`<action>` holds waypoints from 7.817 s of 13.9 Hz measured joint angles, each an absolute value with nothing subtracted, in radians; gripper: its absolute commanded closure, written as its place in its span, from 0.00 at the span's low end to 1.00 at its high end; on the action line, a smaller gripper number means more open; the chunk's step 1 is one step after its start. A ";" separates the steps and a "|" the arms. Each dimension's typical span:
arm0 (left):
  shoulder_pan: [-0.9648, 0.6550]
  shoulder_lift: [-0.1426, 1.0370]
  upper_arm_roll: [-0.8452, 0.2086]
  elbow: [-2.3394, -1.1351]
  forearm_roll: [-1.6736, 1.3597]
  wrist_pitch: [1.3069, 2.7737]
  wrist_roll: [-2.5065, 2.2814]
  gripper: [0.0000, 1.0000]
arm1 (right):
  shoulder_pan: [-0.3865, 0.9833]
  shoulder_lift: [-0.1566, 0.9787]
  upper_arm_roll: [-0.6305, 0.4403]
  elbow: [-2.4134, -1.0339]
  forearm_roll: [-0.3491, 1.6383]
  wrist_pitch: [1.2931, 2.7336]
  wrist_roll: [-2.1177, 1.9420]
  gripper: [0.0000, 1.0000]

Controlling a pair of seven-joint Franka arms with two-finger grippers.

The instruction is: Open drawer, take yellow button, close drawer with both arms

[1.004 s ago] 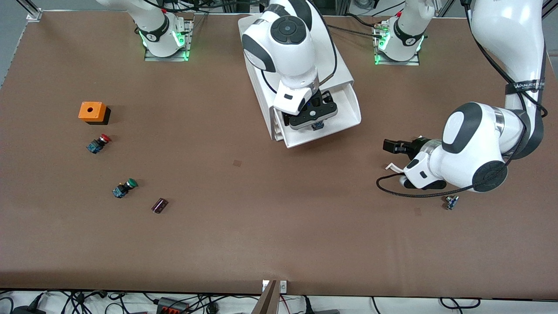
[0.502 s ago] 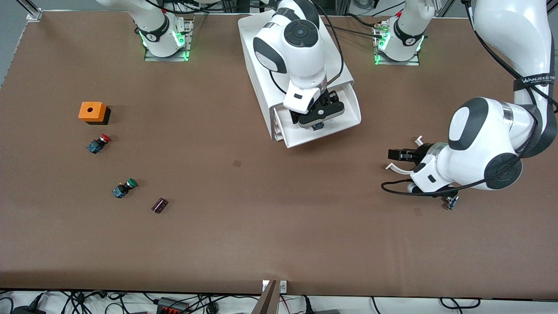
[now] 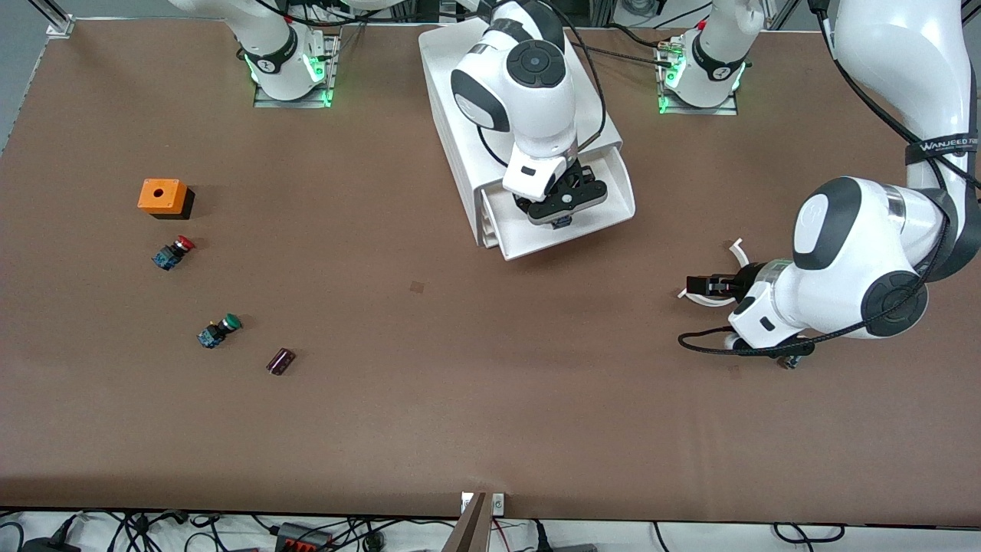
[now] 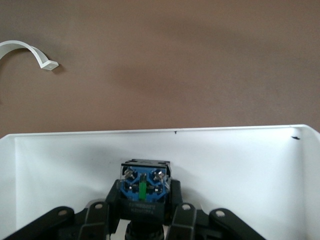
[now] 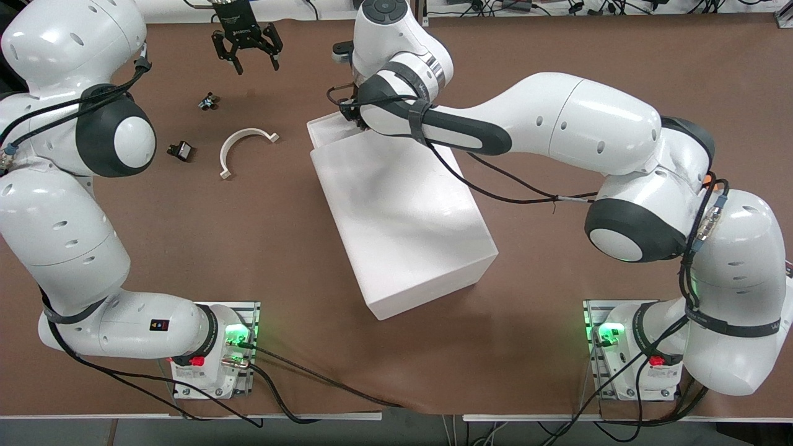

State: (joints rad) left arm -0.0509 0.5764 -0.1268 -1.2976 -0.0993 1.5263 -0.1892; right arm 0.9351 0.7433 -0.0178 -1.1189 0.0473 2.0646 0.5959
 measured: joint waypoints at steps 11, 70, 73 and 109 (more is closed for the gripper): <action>-0.081 0.576 -0.136 -1.298 -0.099 1.540 -0.334 0.00 | 0.826 0.676 -0.092 -0.998 0.047 1.918 0.620 1.00; -0.377 0.386 -0.349 -1.749 -0.098 1.861 -0.934 0.00 | 0.315 0.446 -0.251 -1.232 0.096 1.518 -0.070 0.00; -0.372 0.378 -0.348 -1.743 -0.095 1.864 -0.934 0.00 | 0.315 0.446 -0.291 -1.216 0.096 1.523 -0.071 0.00; -0.032 0.005 -0.045 -1.733 -0.002 1.767 0.152 0.00 | -0.022 0.053 -0.080 -1.558 -0.013 1.618 -0.047 0.00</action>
